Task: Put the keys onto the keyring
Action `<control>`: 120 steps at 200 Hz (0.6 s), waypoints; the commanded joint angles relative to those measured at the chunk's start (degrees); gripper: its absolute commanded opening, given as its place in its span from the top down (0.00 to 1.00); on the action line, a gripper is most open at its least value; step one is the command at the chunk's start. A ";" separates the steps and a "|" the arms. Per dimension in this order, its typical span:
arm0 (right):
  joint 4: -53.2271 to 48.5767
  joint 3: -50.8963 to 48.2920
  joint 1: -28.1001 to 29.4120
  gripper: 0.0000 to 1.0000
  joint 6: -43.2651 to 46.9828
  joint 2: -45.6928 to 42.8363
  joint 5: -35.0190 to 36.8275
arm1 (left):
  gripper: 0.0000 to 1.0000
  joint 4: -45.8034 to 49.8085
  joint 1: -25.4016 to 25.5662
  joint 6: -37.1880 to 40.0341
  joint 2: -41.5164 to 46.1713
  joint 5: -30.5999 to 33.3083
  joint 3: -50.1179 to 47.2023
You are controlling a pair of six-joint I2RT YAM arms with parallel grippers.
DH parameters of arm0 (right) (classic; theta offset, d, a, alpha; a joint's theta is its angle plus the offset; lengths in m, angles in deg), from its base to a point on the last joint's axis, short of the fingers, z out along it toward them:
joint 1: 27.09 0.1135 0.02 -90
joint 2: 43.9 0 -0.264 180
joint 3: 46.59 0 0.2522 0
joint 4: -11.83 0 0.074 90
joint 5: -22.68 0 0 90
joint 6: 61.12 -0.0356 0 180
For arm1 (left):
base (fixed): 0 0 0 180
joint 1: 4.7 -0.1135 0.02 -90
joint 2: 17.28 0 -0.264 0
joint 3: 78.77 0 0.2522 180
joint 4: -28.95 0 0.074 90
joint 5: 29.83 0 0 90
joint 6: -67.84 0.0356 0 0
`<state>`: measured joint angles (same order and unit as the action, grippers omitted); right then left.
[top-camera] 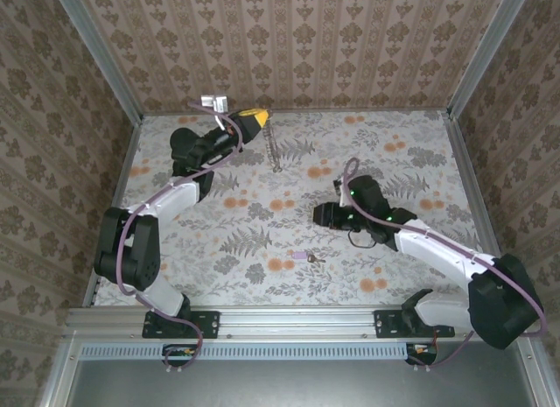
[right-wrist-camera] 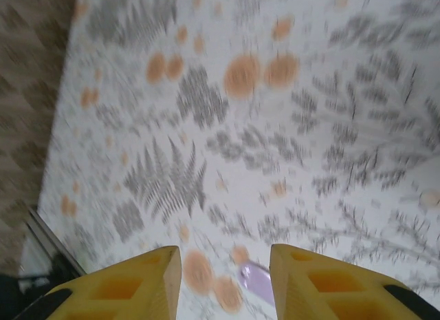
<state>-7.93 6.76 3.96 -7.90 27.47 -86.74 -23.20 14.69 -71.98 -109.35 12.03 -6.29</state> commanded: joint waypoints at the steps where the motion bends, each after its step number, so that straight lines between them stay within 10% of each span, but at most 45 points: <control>1: -4.85 -1.09 3.07 0.61 4.73 2.31 2.72 | 1.00 -4.84 -0.33 -1.07 3.29 -0.20 -0.82; 120: -6.48 1.00 10.07 0.68 11.51 14.48 5.02 | 1.00 -3.35 -0.26 -1.59 4.50 -0.76 -0.73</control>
<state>-12.33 6.04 13.22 1.37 40.56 -84.00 -23.57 14.69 -72.77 -106.97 12.01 -7.40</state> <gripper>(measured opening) 0.326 0.045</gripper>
